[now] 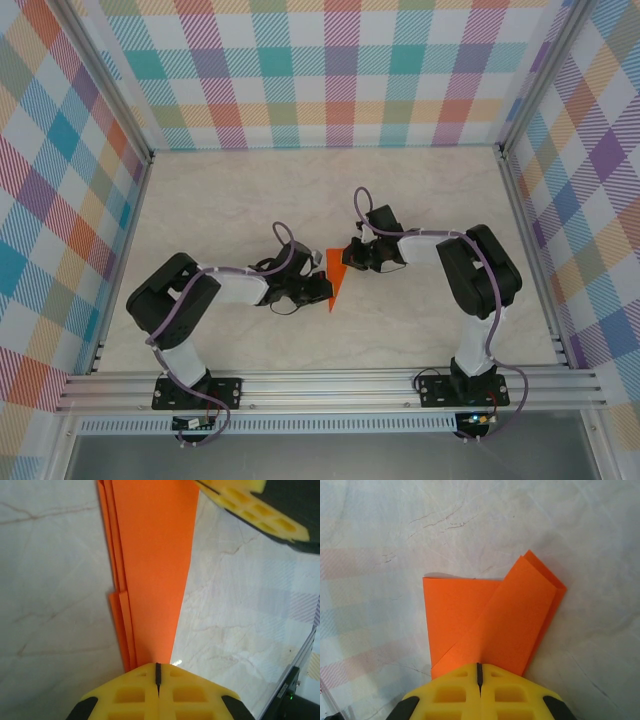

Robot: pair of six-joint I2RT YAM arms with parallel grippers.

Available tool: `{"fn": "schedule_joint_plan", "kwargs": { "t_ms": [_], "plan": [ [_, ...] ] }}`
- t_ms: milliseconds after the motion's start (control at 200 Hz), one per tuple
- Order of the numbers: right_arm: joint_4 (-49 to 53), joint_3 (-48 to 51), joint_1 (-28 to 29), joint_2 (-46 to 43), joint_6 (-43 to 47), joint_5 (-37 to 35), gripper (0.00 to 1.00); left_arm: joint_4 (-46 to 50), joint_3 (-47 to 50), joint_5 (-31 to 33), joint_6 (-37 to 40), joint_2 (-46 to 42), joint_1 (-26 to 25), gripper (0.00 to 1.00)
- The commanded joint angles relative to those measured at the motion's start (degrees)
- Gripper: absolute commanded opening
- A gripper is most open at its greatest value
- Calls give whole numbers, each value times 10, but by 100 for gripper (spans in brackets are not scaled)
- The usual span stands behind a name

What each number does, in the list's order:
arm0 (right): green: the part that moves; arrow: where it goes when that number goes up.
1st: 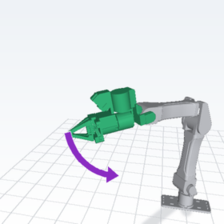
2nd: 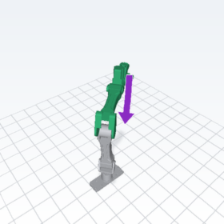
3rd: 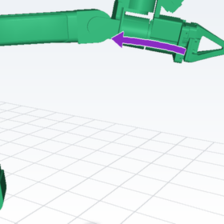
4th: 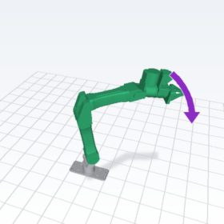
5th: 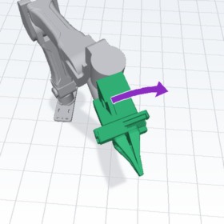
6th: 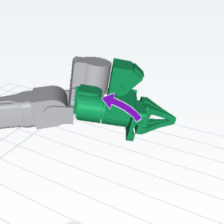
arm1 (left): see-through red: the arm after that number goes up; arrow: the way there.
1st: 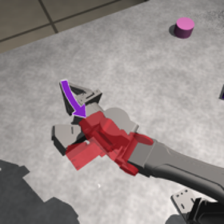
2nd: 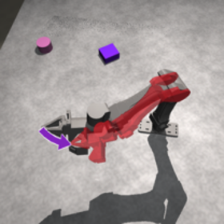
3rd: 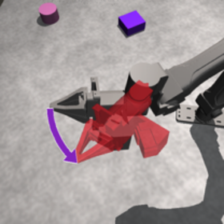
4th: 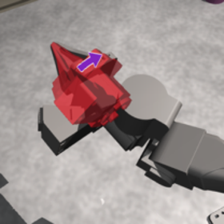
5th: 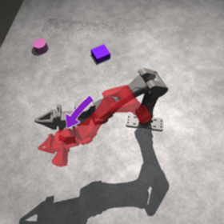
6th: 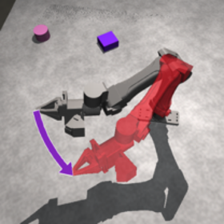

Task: Fold a paper plane with a square sheet of paper (fold left side to right side)
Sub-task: Fold the wing for the fifth time at the center of the table.

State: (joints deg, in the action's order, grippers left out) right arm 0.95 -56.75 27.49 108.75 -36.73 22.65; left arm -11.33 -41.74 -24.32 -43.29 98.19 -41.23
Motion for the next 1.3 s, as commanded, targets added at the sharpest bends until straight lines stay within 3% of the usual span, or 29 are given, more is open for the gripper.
{"fn": "schedule_joint_plan", "kwargs": {
  "t_ms": [0, 410, 820, 1295],
  "plan": [
    [53, -5, 1, 23, 15, -32, 1, 65, -3, -8, 31, -39, -5, 4],
    [73, -16, 10, 27, 20, -44, 1, 39, -62, -102, 42, -8, -14, 0],
    [87, -19, 9, 26, 26, -56, 1, 43, -42, -60, 43, 30, -18, 0],
    [100, -27, 9, 27, 31, -63, 1, 19, -11, -59, 36, 35, -18, 0]
  ]
}}
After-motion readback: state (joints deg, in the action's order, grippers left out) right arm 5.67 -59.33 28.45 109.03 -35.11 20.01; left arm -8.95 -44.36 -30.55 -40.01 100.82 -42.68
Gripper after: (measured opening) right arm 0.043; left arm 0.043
